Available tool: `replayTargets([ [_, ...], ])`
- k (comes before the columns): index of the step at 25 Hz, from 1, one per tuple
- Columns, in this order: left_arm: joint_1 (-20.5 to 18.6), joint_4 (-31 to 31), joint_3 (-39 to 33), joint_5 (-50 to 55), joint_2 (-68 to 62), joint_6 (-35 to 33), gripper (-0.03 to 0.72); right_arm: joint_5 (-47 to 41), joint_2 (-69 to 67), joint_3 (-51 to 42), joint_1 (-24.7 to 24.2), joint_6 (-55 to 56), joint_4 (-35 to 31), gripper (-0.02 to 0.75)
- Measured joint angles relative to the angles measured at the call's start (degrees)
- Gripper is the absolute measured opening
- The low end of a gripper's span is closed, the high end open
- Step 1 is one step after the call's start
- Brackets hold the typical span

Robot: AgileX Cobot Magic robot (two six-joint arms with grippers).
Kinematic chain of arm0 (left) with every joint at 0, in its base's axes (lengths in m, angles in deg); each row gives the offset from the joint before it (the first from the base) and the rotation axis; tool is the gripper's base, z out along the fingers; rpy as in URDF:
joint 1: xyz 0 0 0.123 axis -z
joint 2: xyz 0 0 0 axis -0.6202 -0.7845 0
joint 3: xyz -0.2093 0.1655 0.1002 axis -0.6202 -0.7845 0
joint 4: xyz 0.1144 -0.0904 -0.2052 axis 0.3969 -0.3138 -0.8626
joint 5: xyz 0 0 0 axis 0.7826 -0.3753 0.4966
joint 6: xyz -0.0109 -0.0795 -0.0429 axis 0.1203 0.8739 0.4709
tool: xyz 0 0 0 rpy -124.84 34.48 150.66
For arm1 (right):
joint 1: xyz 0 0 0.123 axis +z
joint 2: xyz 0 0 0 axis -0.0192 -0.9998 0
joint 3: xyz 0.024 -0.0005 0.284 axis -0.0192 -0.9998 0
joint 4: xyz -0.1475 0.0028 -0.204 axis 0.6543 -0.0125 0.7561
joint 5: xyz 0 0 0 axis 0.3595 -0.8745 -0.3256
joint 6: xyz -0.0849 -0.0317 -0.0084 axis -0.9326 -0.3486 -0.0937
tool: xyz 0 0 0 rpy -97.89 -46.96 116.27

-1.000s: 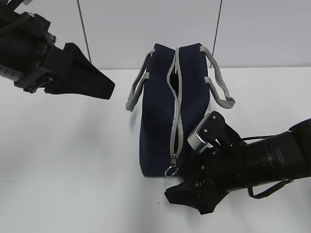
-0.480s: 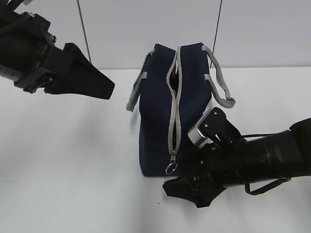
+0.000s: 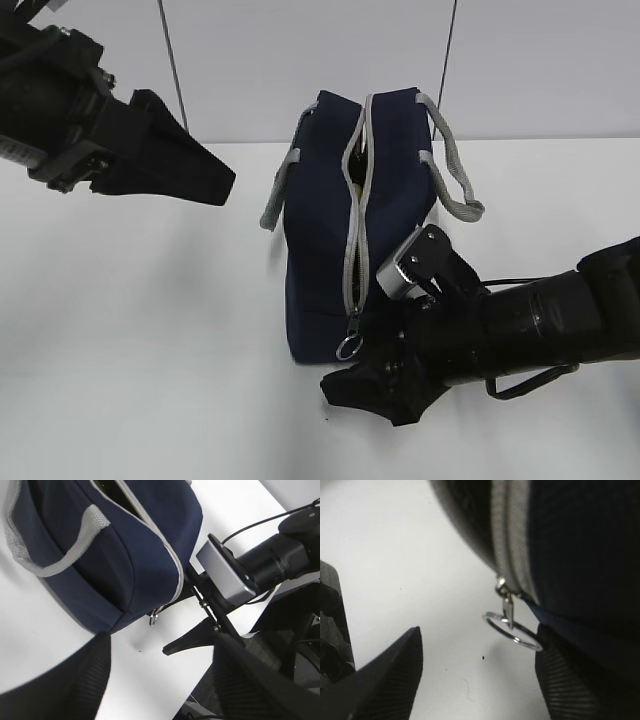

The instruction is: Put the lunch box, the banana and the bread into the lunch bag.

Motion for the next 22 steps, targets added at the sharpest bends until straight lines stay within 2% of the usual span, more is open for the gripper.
replayTargets([
  [12,0.00,0.17,0.00,0.00,0.00,0.00,0.442,-0.56,0.00,1.38,0.00,0.00,-0.05,0.523],
  [22,0.00,0.29,0.00,0.00,0.00,0.00,0.442,-5.30,-1.96,1.71,0.00,0.00,-0.05,0.523],
])
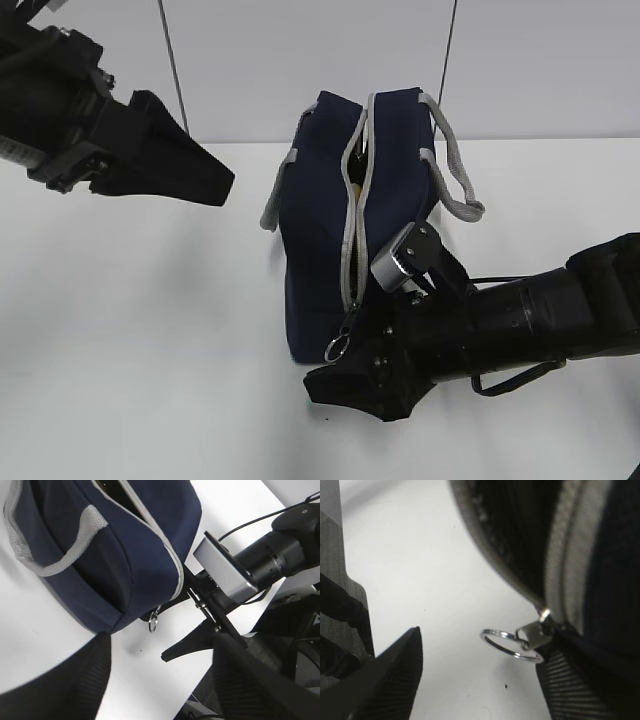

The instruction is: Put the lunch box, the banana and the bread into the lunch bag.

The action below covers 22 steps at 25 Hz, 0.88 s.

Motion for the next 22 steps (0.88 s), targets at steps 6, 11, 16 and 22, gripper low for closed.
replayTargets([
  [6,0.00,0.00,0.00,0.00,0.00,0.00,0.442,-2.70,0.00,0.12,0.00,0.00,0.00,0.523],
  [11,0.00,0.00,0.00,0.00,0.00,0.00,0.442,-3.10,0.00,0.12,0.00,0.00,0.00,0.524],
  [16,0.00,0.01,0.00,0.29,0.00,0.00,0.442,-2.35,0.00,0.12,0.00,0.36,0.00,0.523],
  [22,0.00,0.07,0.00,0.81,0.00,0.00,0.442,3.27,0.00,0.12,0.00,0.88,0.00,0.470],
])
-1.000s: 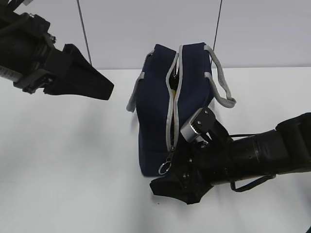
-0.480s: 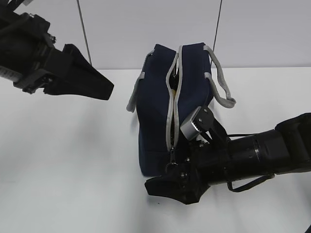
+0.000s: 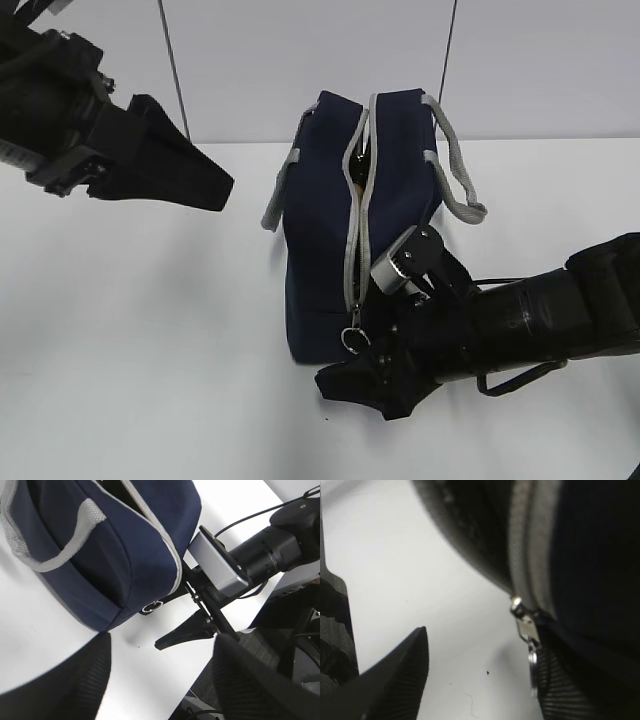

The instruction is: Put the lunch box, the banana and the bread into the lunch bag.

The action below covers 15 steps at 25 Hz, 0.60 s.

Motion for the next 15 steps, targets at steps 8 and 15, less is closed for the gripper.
replayTargets([
  [8,0.00,0.05,0.00,0.07,0.00,0.00,0.442,2.51,0.00,0.00,0.00,0.15,0.00,0.279],
  [15,0.00,0.05,0.00,0.07,0.00,0.00,0.442,4.57,0.00,0.00,0.00,0.42,0.00,0.169],
])
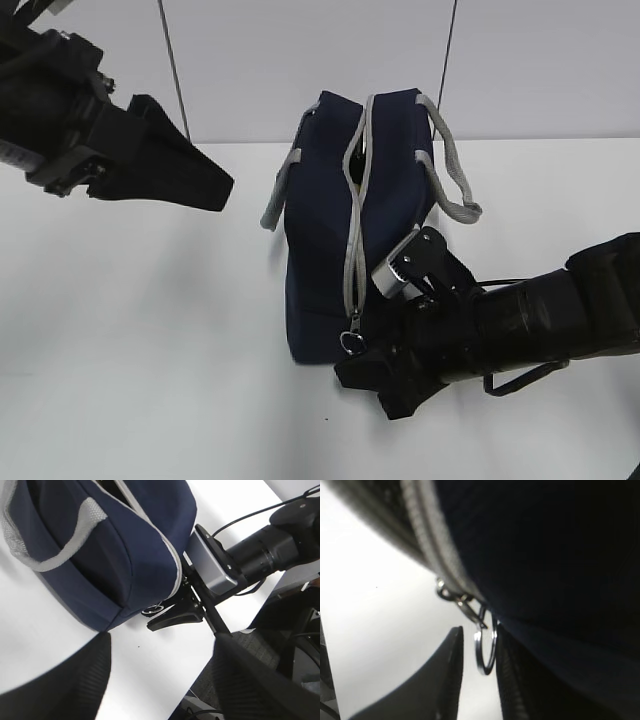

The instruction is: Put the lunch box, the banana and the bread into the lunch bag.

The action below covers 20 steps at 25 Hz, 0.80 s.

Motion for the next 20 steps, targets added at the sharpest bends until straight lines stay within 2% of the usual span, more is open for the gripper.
replayTargets([
  [11,0.00,0.06,0.00,0.00,0.00,0.00,0.442,-1.90,0.00,0.00,0.00,0.13,0.12,0.159],
  [17,0.00,0.30,0.00,0.00,0.00,0.00,0.442,-3.61,0.00,0.00,0.00,0.13,2.24,0.158],
  [20,0.00,0.42,0.00,0.00,0.00,0.00,0.442,-3.74,0.00,0.00,0.00,0.13,2.24,0.119],
])
